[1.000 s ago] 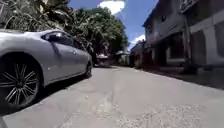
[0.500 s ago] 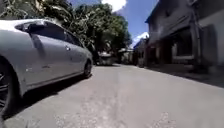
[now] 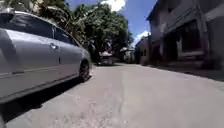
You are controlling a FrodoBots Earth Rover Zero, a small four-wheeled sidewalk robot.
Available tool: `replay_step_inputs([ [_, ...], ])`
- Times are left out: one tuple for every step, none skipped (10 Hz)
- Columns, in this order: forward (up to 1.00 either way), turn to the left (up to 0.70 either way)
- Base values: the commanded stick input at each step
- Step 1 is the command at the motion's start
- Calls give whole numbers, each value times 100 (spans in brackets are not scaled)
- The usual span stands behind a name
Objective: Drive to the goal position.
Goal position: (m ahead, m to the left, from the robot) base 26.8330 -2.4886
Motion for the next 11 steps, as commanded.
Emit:
replay_step_inputs([
  [100,0],
  [100,0],
  [100,0],
  [100,2],
  [100,2],
  [100,1],
  [100,1],
  [100,1],
  [100,0],
  [100,0],
  [100,-4],
])
